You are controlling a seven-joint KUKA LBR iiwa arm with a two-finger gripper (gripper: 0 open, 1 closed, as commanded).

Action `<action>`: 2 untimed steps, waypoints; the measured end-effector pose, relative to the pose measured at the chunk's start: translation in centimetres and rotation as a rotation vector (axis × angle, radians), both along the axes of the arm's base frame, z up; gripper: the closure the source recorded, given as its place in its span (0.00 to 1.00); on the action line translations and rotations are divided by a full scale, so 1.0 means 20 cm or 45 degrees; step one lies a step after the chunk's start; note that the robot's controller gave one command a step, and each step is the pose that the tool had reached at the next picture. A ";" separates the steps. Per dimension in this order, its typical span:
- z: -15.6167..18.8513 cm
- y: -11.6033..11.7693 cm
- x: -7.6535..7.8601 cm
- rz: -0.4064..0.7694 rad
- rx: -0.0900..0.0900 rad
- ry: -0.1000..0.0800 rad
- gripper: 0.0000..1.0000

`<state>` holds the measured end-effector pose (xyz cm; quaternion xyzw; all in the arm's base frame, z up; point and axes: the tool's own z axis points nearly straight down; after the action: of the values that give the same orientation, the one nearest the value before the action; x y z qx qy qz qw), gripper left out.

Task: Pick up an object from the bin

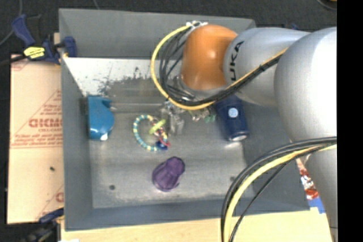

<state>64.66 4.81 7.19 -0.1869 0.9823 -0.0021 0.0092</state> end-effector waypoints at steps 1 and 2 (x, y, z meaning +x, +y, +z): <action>0.00 0.00 0.00 0.000 0.000 0.000 1.00; 0.13 0.04 -0.03 -0.005 0.002 -0.007 1.00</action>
Offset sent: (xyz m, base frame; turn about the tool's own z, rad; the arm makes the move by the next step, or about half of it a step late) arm -0.0083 0.0092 0.0237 0.0048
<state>64.02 5.68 9.84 -0.1851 0.9827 -0.0018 0.0119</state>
